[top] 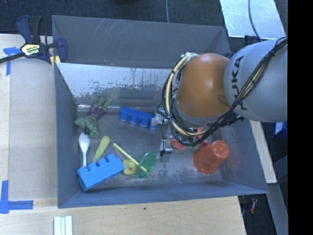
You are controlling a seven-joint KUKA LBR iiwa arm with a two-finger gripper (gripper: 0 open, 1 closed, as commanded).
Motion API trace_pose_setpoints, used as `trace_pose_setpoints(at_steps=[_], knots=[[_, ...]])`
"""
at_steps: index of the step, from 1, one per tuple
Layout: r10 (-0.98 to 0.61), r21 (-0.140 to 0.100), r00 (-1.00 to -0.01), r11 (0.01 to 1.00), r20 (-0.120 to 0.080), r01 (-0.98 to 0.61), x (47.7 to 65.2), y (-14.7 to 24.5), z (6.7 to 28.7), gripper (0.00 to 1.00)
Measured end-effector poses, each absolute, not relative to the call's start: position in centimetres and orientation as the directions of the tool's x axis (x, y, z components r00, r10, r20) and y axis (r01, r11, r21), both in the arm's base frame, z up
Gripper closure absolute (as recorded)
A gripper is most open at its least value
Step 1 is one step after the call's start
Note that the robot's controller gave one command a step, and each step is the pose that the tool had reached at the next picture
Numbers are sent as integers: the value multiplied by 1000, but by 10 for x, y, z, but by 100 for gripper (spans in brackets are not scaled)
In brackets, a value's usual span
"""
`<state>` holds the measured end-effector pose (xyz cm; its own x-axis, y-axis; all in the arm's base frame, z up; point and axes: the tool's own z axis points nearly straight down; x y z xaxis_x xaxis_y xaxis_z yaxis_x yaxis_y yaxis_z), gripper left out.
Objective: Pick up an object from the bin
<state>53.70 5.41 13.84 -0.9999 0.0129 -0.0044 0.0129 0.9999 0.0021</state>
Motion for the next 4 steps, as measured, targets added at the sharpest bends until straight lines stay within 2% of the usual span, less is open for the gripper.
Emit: trace_pose_setpoints(at_steps=[1, 2, 3, 4], knots=[[17, 1, -1000, 1000, -15, 17, 573, 20, 93, 0], [55, 4, -998, 998, -11, 55, 564, -6, 105, 0], [-2, 1, -1000, 1000, -22, -2, 591, -52, 74, 0], [-67, 2, -997, 998, -24, -67, 611, -75, 115, 100]])
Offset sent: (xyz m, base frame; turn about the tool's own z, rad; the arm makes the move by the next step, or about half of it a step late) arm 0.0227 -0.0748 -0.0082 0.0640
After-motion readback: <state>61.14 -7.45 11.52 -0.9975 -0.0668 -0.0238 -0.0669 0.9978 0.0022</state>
